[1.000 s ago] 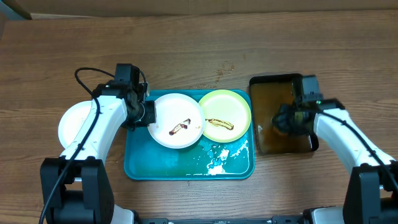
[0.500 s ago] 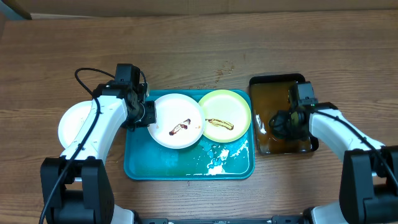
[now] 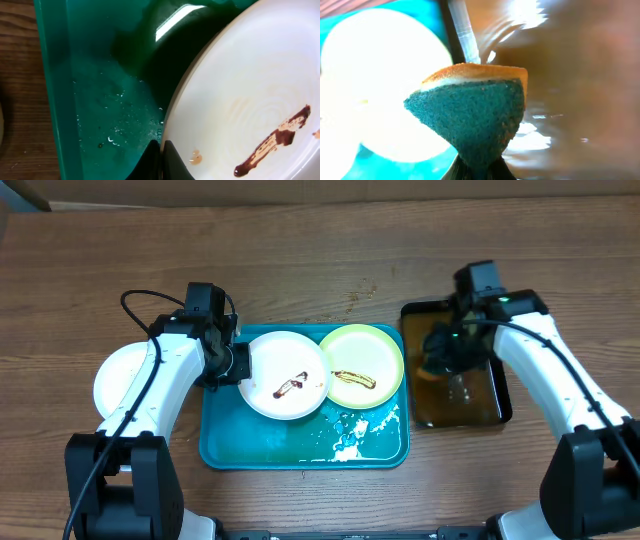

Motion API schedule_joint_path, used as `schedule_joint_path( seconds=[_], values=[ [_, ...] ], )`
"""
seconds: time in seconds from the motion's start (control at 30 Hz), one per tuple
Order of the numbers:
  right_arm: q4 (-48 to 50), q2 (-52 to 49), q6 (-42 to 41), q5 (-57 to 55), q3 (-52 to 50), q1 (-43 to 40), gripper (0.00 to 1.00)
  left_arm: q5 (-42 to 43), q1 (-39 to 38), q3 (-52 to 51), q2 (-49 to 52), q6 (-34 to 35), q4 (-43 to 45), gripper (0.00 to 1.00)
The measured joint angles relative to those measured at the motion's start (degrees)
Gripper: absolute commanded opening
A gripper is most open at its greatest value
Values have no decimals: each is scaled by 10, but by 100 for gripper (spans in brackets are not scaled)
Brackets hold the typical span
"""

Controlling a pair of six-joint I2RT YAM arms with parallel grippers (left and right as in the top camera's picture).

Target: Clean dirty plates on tray and stack at the side

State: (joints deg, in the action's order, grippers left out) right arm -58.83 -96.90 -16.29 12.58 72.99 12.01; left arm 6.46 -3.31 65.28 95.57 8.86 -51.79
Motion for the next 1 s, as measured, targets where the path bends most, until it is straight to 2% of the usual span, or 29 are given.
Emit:
schedule_joint_path(
  seconds=[0.23, 0.5, 0.73, 1.0],
  values=[
    [67, 0, -3, 68, 0, 126, 4, 45, 0, 0, 0, 0, -4, 4],
    [153, -14, -47, 76, 0, 254, 4, 84, 0, 0, 0, 0, -4, 4],
    [227, -74, -70, 73, 1, 308, 4, 96, -1, 0, 0, 0, -4, 4],
    [262, -76, -75, 61, 1, 357, 4, 99, -16, 0, 0, 0, -3, 4]
  ],
)
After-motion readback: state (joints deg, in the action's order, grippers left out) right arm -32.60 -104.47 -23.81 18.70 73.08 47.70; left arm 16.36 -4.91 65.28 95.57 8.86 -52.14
